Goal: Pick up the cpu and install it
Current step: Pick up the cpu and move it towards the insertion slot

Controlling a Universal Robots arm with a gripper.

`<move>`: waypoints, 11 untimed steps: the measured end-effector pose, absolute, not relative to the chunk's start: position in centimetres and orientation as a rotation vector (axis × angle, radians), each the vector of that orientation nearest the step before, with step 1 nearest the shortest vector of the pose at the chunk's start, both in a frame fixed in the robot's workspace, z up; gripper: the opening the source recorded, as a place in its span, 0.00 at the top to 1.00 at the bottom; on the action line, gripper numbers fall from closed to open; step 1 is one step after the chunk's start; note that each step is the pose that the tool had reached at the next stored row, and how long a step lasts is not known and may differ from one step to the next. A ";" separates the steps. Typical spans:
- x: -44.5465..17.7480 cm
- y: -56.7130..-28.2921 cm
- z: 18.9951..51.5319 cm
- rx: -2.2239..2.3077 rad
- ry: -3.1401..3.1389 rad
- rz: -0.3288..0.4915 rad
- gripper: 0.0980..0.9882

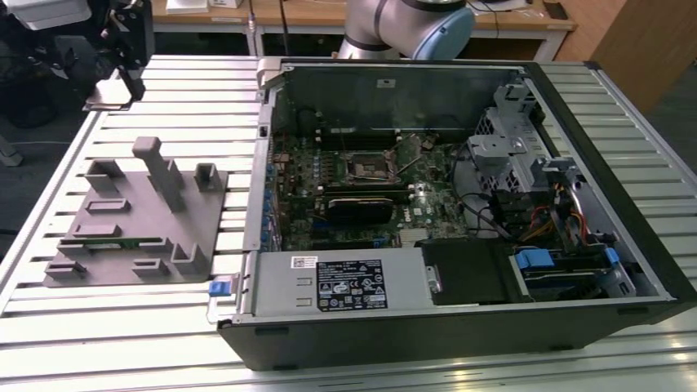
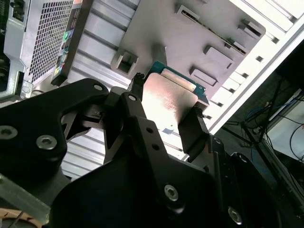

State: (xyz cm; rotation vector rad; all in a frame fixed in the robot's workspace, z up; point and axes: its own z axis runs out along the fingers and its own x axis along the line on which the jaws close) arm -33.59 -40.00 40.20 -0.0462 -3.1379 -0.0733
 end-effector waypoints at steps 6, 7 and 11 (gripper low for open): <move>-32.7 -40.0 40.2 -0.046 -3.137 -0.073 0.50; -32.6 -40.0 40.2 -0.046 -3.137 -0.073 0.50; -31.9 -40.0 40.2 -0.046 -3.136 -0.073 0.50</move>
